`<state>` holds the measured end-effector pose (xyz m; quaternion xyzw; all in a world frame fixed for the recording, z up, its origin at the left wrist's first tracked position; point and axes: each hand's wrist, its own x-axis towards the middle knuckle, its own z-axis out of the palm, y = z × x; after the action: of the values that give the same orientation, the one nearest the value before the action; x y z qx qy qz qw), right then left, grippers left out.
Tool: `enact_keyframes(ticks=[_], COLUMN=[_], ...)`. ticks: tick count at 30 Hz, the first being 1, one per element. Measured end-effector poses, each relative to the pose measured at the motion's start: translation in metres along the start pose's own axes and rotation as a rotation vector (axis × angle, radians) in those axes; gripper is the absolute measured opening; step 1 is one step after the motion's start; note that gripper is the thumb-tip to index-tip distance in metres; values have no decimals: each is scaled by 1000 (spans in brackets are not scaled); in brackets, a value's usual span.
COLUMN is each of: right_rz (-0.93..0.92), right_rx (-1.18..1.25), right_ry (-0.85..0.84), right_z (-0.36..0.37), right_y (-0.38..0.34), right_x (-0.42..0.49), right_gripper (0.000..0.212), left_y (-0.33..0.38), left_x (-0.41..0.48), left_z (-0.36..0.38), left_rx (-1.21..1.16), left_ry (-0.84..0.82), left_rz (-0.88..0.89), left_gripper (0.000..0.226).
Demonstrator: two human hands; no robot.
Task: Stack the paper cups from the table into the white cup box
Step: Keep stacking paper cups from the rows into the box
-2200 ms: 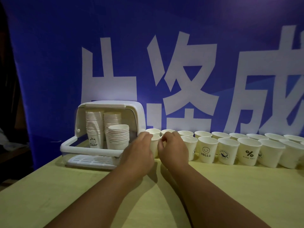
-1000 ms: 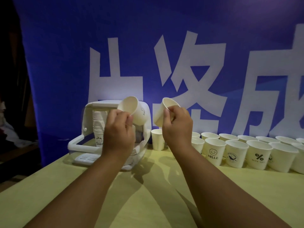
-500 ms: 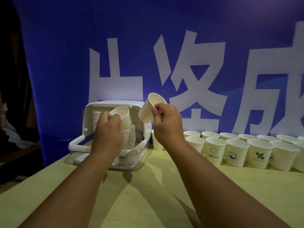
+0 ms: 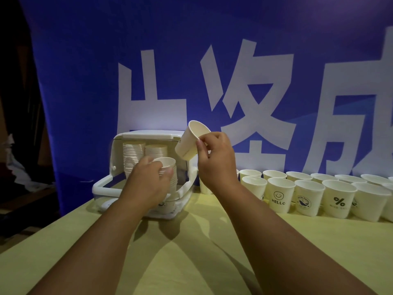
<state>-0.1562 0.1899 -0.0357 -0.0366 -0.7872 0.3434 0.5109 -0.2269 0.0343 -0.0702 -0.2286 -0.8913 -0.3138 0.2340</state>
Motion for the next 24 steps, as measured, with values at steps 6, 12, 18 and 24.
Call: enact_keyframes(ticks=[6, 12, 18, 24], right_rz=[-27, -137, -170, -72], right_rx=[0, -190, -319, -138], right_ry=[-70, -207, -363, -353], right_z=[6, 9, 12, 13], right_y=[-6, -8, -17, -19], right_x=[-5, -9, -12, -14], right_gripper=[17, 18, 26, 28], left_y=[-2, -1, -5, -10], left_x=[-1, -4, -3, -1], left_z=[8, 6, 9, 7], left_rx=[-141, -266, -125, -205], left_ry=[-6, 71, 99, 112], left_rz=[-11, 40, 164, 159], left_gripper=[54, 111, 126, 119])
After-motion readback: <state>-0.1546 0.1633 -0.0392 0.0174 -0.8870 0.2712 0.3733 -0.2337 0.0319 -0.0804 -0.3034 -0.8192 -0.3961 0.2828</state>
